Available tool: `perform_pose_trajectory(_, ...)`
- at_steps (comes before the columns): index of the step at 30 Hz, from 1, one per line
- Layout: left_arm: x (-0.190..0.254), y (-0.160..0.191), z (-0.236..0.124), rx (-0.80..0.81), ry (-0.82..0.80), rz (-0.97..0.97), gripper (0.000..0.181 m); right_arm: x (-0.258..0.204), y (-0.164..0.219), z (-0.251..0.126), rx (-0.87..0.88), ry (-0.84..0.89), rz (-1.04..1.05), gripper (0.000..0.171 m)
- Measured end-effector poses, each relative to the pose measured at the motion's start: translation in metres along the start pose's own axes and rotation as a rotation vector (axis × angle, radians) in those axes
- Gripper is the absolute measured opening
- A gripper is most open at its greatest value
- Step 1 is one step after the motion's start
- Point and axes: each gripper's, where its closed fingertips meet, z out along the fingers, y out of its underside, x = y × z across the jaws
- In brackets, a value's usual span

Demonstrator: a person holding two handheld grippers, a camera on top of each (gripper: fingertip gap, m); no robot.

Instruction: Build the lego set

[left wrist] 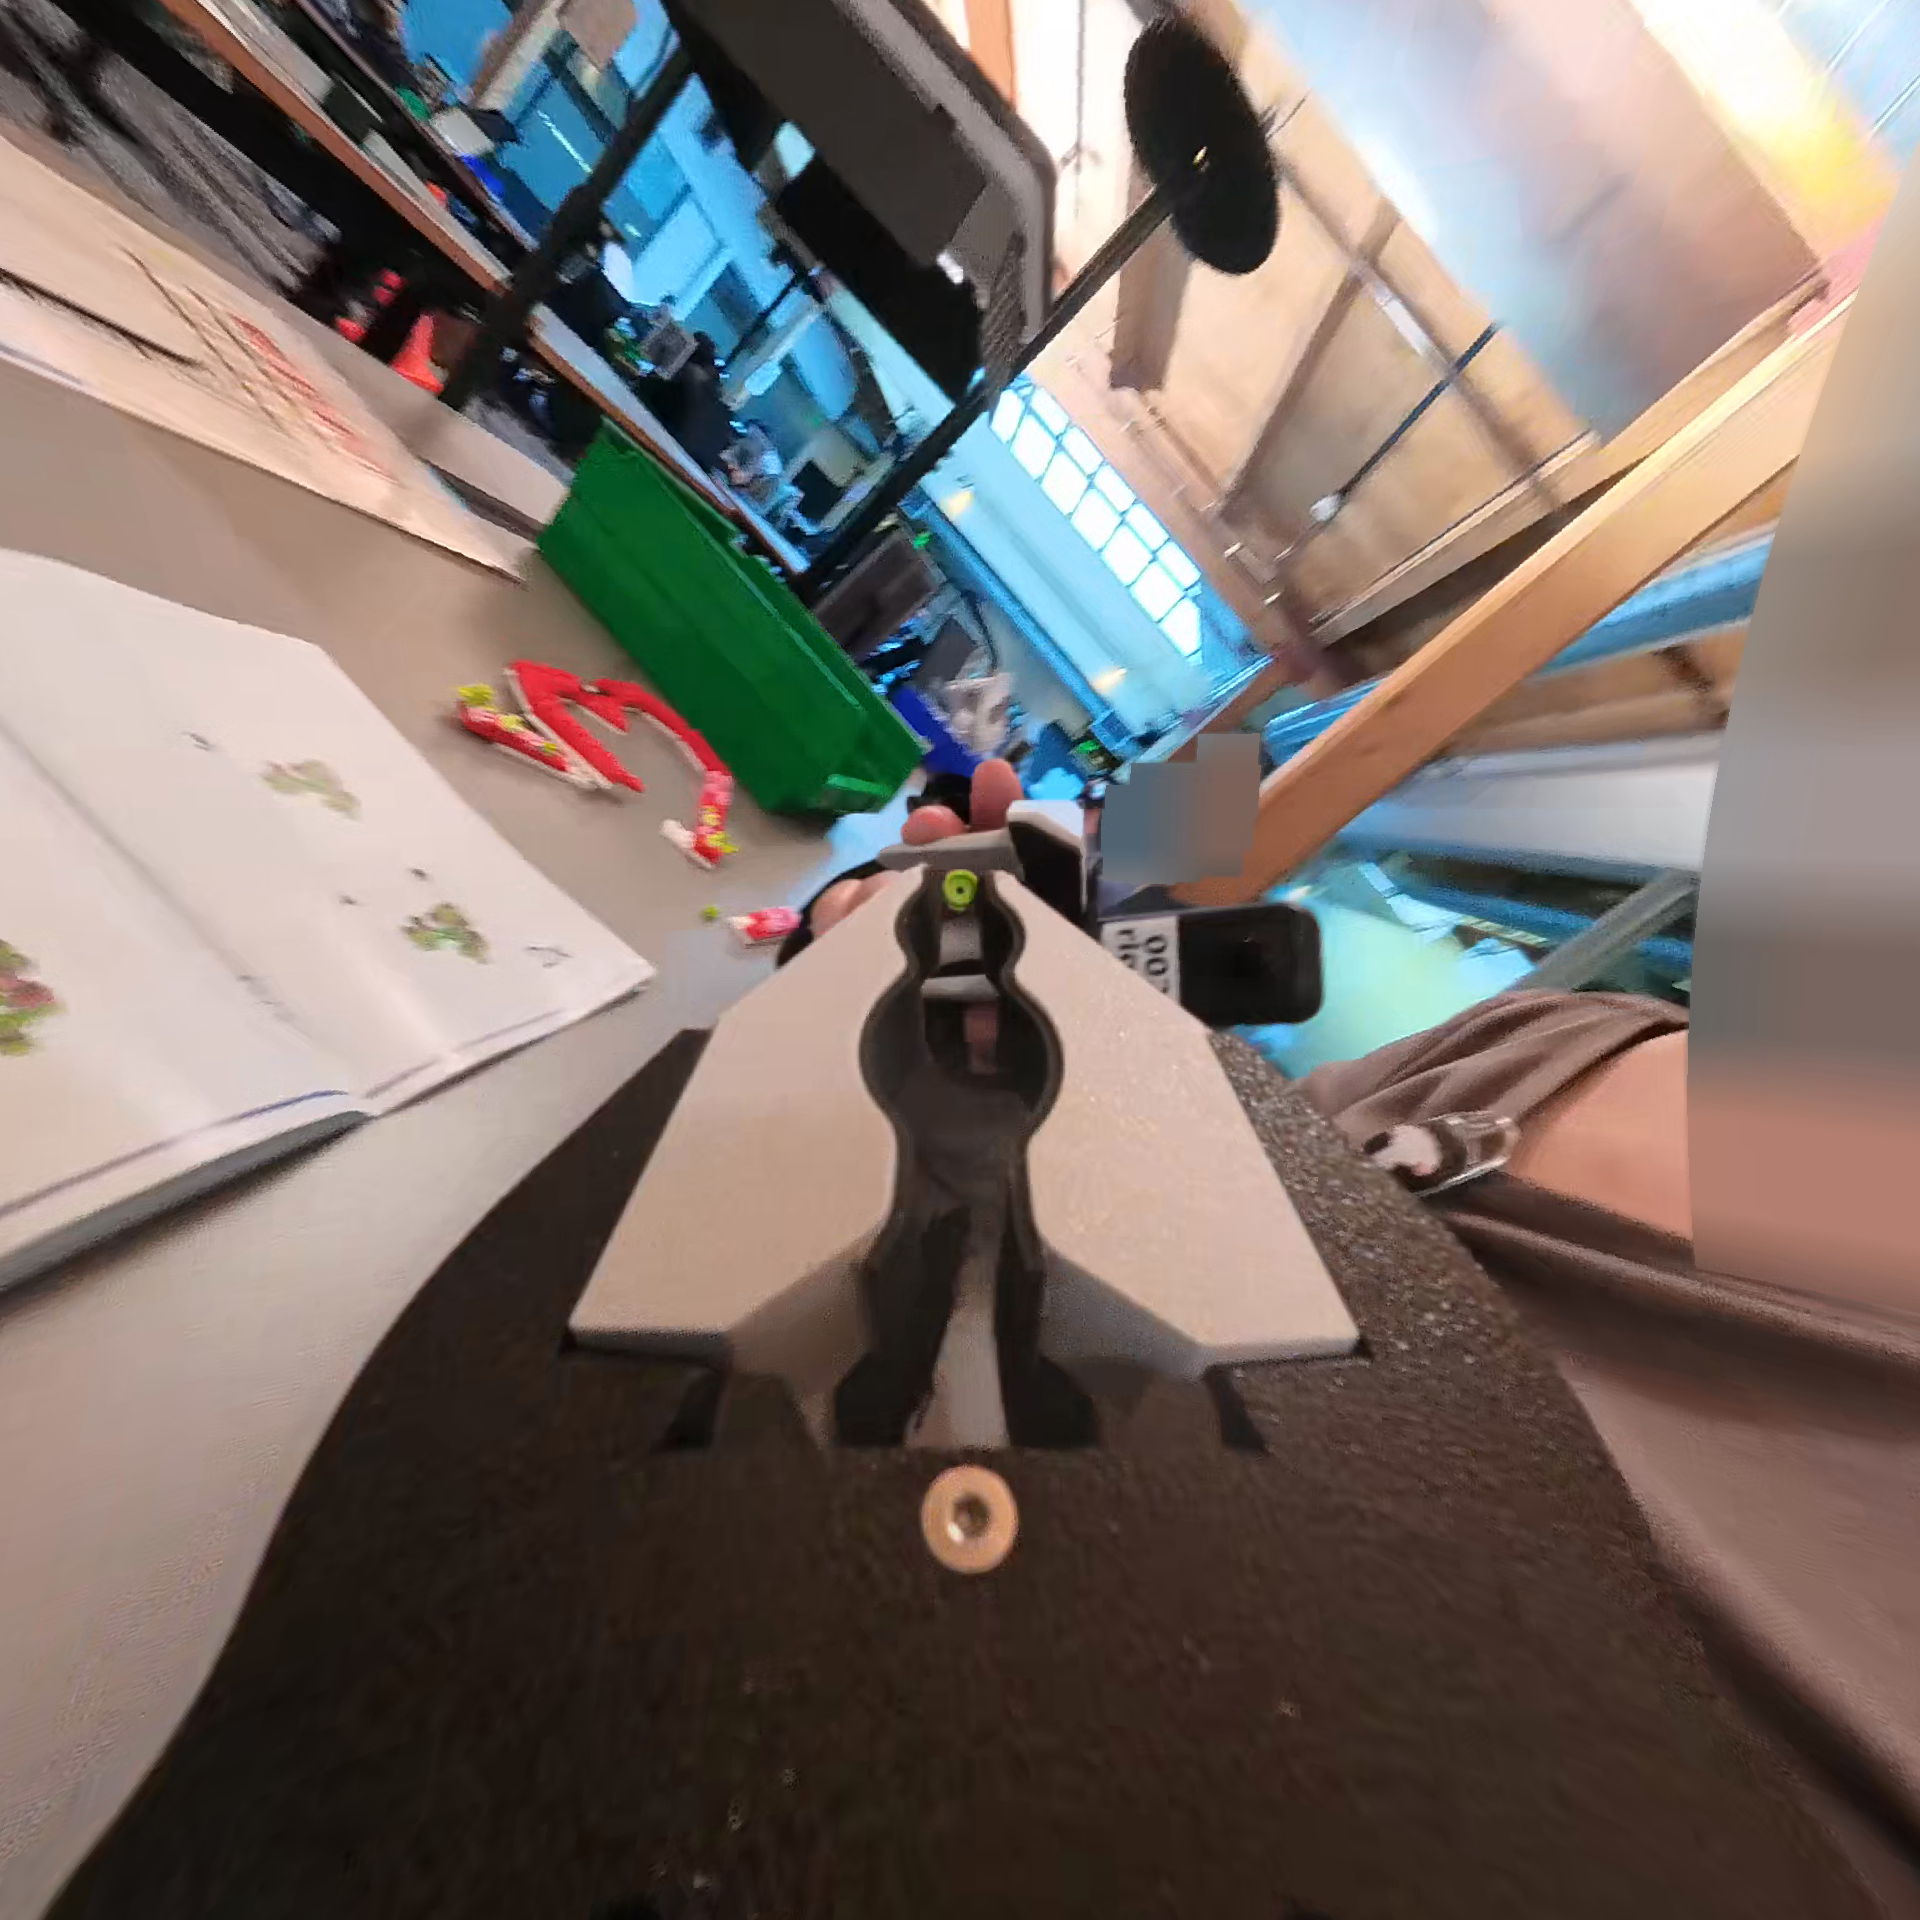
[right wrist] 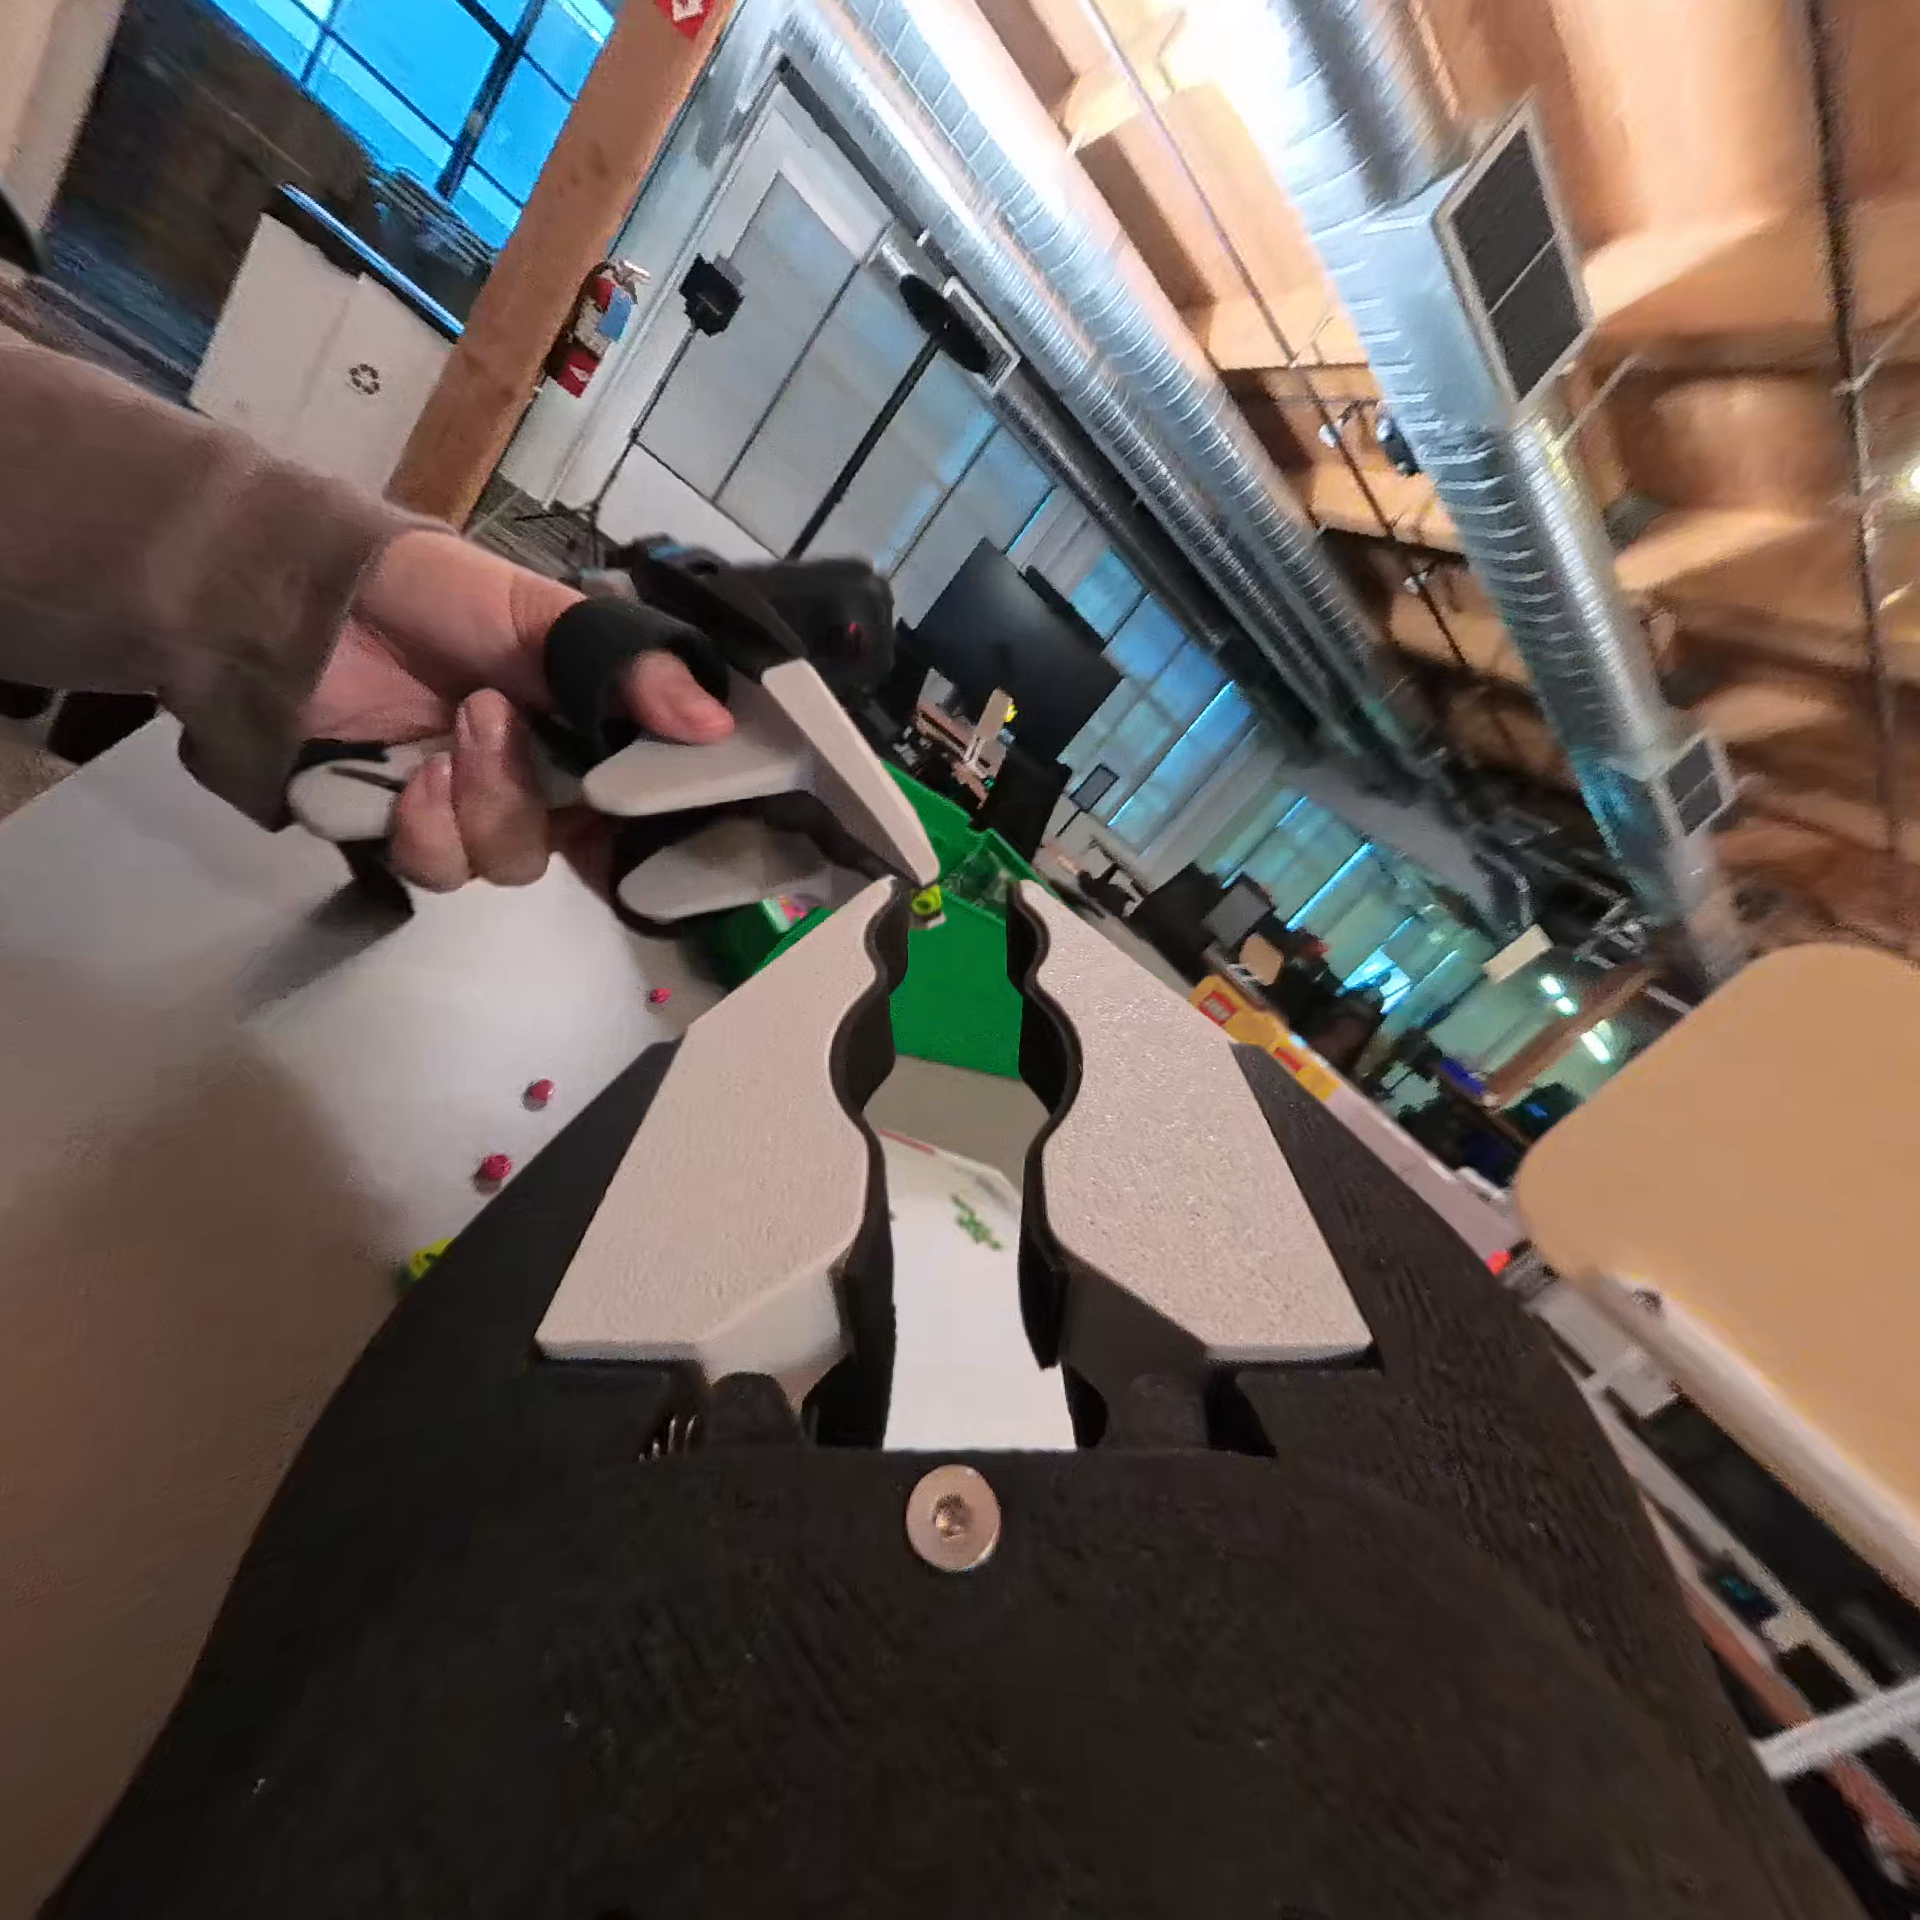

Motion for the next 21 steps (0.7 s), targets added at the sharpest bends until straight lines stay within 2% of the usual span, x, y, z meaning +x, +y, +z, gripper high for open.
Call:
perform_pose_trajectory(4,0.014,-0.001,0.005,0.036,0.130,-0.137,0.004,-0.003,-0.003,0.004,-0.024,-0.012,-0.052,0.013)
perform_pose_trajectory(9,0.020,0.005,0.011,0.022,0.181,-0.188,0.003,-0.003,-0.004,0.003,-0.023,-0.022,-0.054,0.005)
perform_pose_trajectory(21,0.018,0.004,0.016,0.088,0.173,-0.222,0.003,0.000,-0.003,0.000,-0.033,0.005,-0.091,0.005)
